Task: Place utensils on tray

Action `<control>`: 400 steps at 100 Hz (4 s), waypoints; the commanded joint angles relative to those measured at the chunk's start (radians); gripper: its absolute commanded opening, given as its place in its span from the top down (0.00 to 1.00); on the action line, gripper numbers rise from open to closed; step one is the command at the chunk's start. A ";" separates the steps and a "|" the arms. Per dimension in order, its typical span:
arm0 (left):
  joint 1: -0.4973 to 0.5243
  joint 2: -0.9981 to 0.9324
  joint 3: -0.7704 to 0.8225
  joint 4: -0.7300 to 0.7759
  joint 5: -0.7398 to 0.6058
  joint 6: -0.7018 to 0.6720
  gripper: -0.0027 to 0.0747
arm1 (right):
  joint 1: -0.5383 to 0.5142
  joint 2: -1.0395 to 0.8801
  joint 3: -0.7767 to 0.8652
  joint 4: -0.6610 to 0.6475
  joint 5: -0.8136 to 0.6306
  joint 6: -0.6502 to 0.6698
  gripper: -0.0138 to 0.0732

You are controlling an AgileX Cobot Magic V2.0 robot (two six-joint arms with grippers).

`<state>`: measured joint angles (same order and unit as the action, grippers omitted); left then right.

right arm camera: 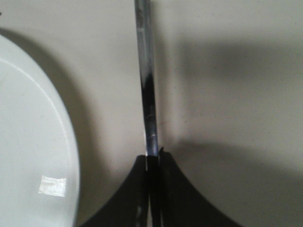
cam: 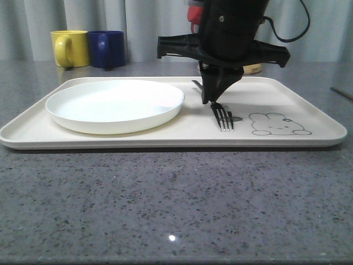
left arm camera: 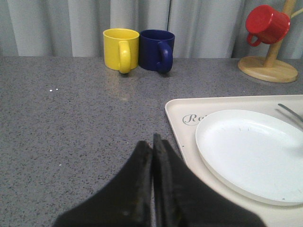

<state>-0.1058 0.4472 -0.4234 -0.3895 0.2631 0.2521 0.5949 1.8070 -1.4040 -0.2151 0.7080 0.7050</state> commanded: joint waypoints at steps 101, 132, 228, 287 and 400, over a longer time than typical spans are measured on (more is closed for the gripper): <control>-0.001 0.003 -0.028 -0.006 -0.072 0.003 0.99 | -0.285 -0.229 -0.036 -0.018 0.205 -0.350 0.40; -0.001 0.003 -0.028 -0.006 -0.072 0.003 0.99 | -0.535 -0.235 -0.036 0.144 0.259 -0.561 0.40; -0.001 0.003 -0.028 -0.006 -0.072 0.003 0.99 | -0.641 -0.054 -0.024 0.245 0.319 -0.705 0.43; -0.001 0.003 -0.028 -0.006 -0.072 0.003 0.99 | -0.634 -0.112 -0.024 0.248 0.323 -0.658 0.91; -0.001 0.003 -0.028 -0.006 -0.072 0.003 0.99 | -0.186 -0.073 -0.024 0.294 0.102 -0.331 0.91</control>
<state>-0.1058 0.4472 -0.4234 -0.3895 0.2631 0.2521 0.4067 1.7722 -1.4057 0.0894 0.8500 0.3721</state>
